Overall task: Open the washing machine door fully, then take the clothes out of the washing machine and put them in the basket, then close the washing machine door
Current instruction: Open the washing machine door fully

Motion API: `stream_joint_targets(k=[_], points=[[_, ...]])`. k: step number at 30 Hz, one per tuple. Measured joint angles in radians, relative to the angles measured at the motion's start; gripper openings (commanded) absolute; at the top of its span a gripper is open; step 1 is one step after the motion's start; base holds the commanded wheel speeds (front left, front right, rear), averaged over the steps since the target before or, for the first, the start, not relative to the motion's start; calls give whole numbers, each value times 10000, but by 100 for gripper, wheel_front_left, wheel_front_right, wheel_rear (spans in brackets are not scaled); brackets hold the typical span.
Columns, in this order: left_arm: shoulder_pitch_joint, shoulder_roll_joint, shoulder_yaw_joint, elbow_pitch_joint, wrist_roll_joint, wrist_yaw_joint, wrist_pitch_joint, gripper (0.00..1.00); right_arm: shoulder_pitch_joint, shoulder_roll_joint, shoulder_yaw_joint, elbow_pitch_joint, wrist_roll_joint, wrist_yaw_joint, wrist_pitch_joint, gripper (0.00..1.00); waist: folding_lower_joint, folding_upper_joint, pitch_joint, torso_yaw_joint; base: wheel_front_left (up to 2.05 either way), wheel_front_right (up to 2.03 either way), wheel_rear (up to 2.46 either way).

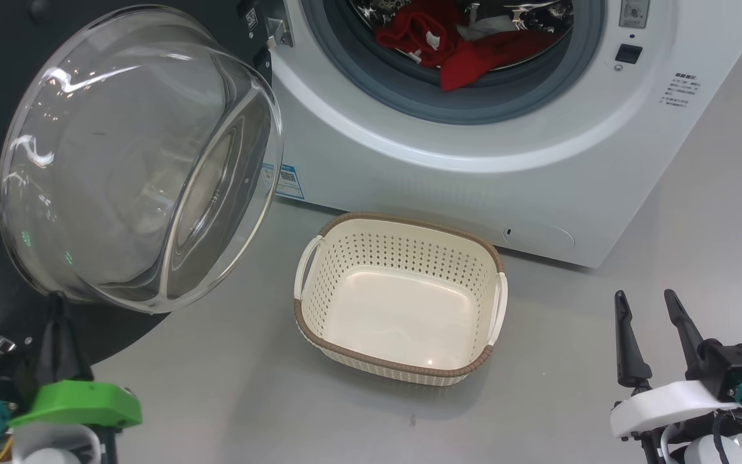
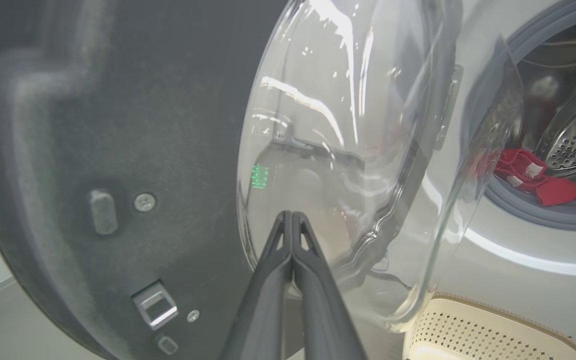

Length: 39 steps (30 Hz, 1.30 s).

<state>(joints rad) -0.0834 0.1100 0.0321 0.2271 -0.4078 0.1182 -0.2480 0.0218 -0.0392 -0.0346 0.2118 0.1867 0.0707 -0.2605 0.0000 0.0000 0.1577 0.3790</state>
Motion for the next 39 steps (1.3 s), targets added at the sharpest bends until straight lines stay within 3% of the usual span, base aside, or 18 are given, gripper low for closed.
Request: stream_joint_targets(k=[12, 22, 23, 24, 25, 26, 27, 39], points=[[616, -407, -1356, -460, 314, -541, -10, 0, -4, -6, 94, 10, -35, 75, -2, 100, 0, 0, -83, -16, 0, 0, 0], [852, -510, -2339, -525, 416, -1009, -10, 0, -24, -6, 487, 54, 92, 104, -2, 100, 0, 0, -172, -488, 0, 0, 0], [852, -514, -2391, -529, 435, -1053, -10, 3, -35, -6, 535, 54, 119, 104, -2, 100, 0, 0, -181, -550, 0, 0, 0], [852, -514, -2433, -537, 487, -1062, -10, 25, -51, -6, 593, 54, 140, 104, -2, 100, 0, 0, -189, -617, 0, 0, 0], [851, -516, -2468, -554, 537, -1064, -10, 63, -78, -4, 633, 52, 144, 104, -2, 100, 0, 0, -198, -686, 0, 0, 0], [850, -516, -2495, -564, 591, -1066, -10, 63, -114, -4, 671, 50, 150, 104, 0, 100, 0, 0, -207, -760, 0, 0, 0], [848, -516, -2520, -568, 606, -1066, -10, 99, -143, -4, 694, 40, 157, 104, -2, 100, 0, 0, -216, -832, 0, 0, 0], [800, -489, -2510, -518, 859, -1045, -10, 100, -145, -10, 1166, -155, 614, 59, -2, 100, 0, 0, -379, -1838, 0, 0, 0]])
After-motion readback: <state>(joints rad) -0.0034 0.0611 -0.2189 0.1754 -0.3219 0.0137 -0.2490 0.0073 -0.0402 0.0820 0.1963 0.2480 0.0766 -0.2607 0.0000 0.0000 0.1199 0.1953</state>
